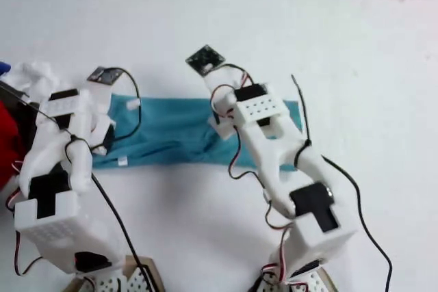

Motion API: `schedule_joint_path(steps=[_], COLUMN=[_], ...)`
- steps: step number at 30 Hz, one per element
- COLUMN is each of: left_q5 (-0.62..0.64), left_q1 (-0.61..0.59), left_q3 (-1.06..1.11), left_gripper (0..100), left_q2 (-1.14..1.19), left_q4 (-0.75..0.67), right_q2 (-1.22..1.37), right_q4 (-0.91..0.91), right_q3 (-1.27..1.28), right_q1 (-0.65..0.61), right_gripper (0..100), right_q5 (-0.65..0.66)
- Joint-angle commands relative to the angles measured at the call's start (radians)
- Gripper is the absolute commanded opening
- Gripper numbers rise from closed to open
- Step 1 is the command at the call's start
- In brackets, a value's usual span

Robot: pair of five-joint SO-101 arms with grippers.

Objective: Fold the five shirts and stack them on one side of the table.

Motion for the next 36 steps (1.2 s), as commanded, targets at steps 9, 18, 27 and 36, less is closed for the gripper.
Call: schedule_joint_path(steps=[9,18,27,36], left_q5=[0.000,0.000,0.000,0.000], left_q1=[-0.003,-0.003,-0.003,-0.003], left_q3=[-0.002,-0.002,-0.001,-0.001], left_gripper=[3,3,3,3], left_q2=[0.011,0.011,0.011,0.011], left_q4=[-0.049,-0.049,-0.049,-0.049], right_q2=[0.074,-0.044,-0.041,0.101], right_q4=[0.143,0.390,0.117,-0.065], right_q3=[-0.347,-0.281,-0.035,-0.055], right_q1=[0.001,-0.005,-0.025,-0.022], right_gripper=[2.0,2.0,2.0,2.0], right_q5=[-0.012,-0.005,-0.014,-0.014])
